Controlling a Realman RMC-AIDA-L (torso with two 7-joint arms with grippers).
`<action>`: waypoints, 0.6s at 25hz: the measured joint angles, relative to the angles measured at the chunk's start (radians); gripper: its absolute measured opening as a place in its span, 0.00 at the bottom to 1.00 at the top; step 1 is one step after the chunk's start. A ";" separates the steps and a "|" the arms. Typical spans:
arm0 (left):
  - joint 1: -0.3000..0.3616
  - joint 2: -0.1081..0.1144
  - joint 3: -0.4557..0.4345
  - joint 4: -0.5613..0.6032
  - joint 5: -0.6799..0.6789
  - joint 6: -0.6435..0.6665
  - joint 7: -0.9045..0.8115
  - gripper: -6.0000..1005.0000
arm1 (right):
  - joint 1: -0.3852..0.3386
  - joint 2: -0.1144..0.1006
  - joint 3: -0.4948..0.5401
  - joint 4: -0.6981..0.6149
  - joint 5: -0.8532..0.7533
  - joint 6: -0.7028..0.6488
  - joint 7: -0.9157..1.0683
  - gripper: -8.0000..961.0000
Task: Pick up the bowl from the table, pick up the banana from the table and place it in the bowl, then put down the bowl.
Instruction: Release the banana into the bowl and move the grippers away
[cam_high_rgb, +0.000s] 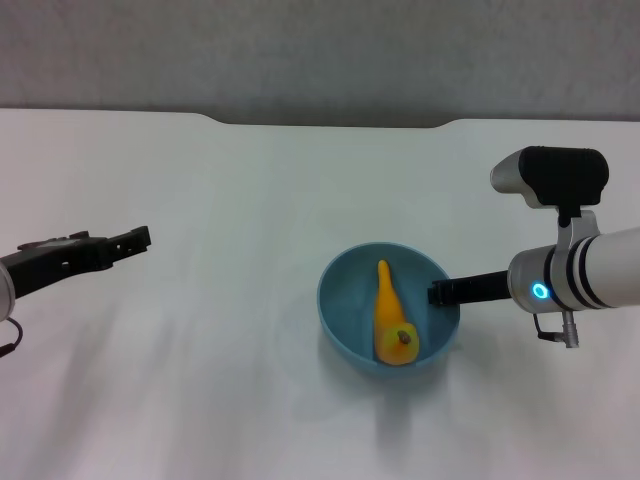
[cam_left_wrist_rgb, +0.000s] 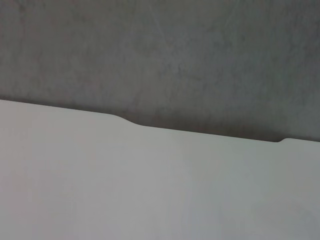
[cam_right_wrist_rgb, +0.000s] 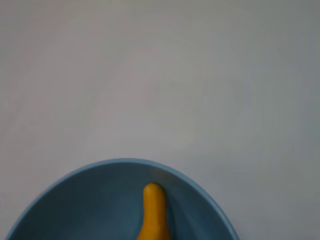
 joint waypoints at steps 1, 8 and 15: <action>0.001 0.000 0.000 0.001 0.000 0.001 0.000 0.90 | -0.003 0.000 -0.003 0.003 0.002 -0.004 -0.003 0.20; 0.001 -0.001 0.000 0.002 0.000 0.004 0.001 0.90 | -0.029 0.002 -0.008 0.032 0.009 -0.025 -0.010 0.20; 0.006 -0.001 0.000 0.002 0.000 0.004 0.001 0.90 | -0.116 0.002 -0.014 0.176 0.007 -0.025 -0.047 0.39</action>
